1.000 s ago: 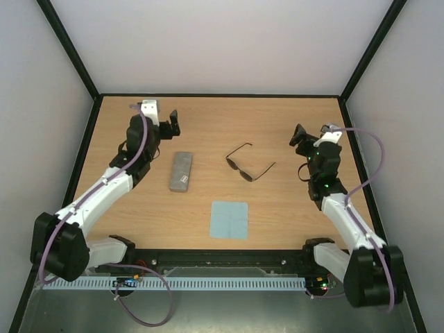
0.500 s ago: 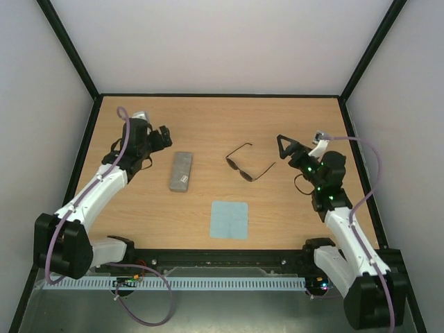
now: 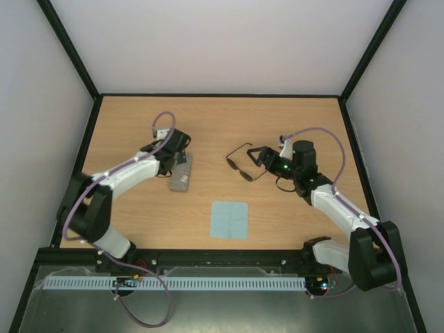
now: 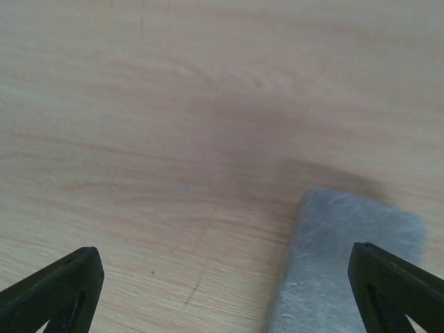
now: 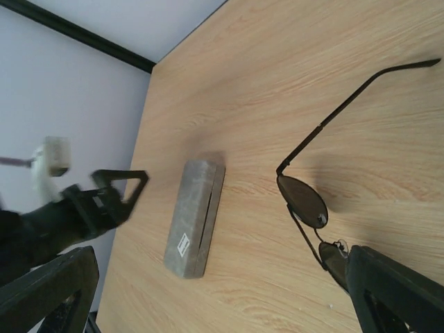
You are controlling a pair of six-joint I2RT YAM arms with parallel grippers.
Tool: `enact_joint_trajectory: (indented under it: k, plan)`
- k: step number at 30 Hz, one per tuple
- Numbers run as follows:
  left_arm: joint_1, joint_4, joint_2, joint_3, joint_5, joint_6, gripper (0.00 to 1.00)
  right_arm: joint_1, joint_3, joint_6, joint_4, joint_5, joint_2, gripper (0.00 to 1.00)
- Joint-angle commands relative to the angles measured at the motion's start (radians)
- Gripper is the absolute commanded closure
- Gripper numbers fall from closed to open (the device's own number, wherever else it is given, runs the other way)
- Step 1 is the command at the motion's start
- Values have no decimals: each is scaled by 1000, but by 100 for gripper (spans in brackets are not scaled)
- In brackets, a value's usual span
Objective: Organize the sunglasses
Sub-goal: Adjust the sunglasses case at the center of the board.
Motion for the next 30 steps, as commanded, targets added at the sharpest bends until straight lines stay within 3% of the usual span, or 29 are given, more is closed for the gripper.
enact_joint_trajectory:
  k: [1,10,18,25,30]
  plan:
    - [-51,-116,191,50,-140,-117,0,26,45,-18,-62,14,10,1]
    - [-171,-120,353,132,-148,-131,1,35,32,-27,-52,9,42,1]
    - [-193,-81,225,72,-51,-84,0,36,32,-35,-45,-7,61,1]
    - [-200,35,99,-9,189,40,0,36,31,-35,-42,-13,68,1]
    - [-199,41,168,-1,231,99,1,36,28,-32,-39,-15,66,1]
